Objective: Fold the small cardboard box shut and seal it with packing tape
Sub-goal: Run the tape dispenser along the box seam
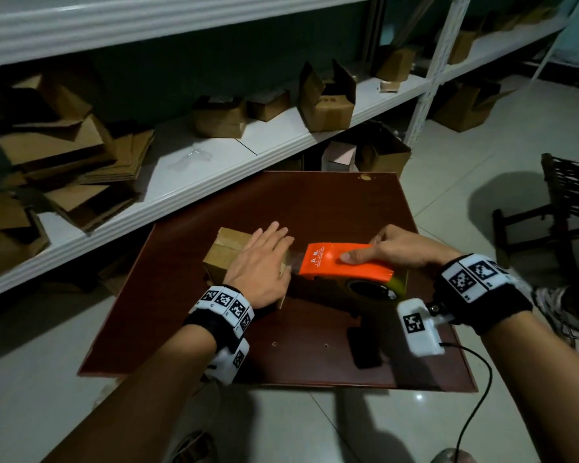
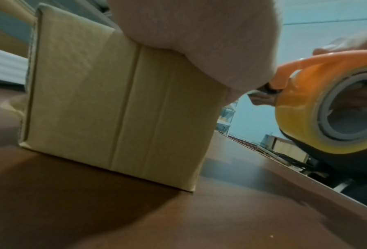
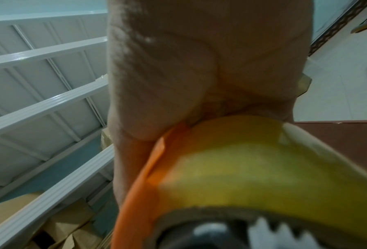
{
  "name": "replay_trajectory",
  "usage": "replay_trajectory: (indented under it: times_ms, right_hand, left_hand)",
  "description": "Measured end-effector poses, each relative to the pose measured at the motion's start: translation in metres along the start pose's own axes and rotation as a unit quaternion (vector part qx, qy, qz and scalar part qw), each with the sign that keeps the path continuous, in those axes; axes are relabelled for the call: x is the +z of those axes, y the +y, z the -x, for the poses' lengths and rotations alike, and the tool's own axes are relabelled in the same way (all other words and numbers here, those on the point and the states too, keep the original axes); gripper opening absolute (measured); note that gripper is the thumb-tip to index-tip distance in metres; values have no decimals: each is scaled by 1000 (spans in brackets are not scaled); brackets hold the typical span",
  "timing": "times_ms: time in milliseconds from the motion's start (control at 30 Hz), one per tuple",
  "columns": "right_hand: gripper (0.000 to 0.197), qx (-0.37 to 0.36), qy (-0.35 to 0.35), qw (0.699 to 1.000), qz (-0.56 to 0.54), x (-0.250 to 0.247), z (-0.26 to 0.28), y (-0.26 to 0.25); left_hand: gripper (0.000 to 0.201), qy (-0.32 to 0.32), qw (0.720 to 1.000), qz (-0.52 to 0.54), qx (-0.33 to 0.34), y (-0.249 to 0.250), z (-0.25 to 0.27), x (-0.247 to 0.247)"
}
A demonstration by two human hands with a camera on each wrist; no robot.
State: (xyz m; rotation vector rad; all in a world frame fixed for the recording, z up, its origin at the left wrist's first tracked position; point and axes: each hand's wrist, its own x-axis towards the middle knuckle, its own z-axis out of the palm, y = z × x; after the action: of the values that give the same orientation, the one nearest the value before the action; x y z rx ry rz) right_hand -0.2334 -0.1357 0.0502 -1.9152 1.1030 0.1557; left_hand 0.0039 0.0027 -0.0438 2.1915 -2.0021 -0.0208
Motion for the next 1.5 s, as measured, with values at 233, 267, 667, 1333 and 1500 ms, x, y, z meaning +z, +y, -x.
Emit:
replay_trajectory:
  times_ms: [233, 267, 667, 1333, 1500]
  right_hand:
    - [76, 16, 1, 1000, 19, -10, 2, 11]
    - [82, 23, 16, 999, 18, -14, 4, 15]
    - [106, 139, 48, 989, 7, -17, 11, 8]
    - [68, 173, 41, 984, 23, 7, -16, -15]
    - [48, 167, 36, 985, 35, 6, -21, -19]
  left_hand:
    - [64, 12, 1000, -1, 6, -5, -1, 5]
    - [64, 12, 1000, -2, 6, -5, -2, 5]
    - [70, 13, 1000, -20, -10, 0, -4, 9]
    - [66, 12, 1000, -11, 2, 4, -1, 2]
    - [65, 12, 1000, -11, 0, 5, 0, 1]
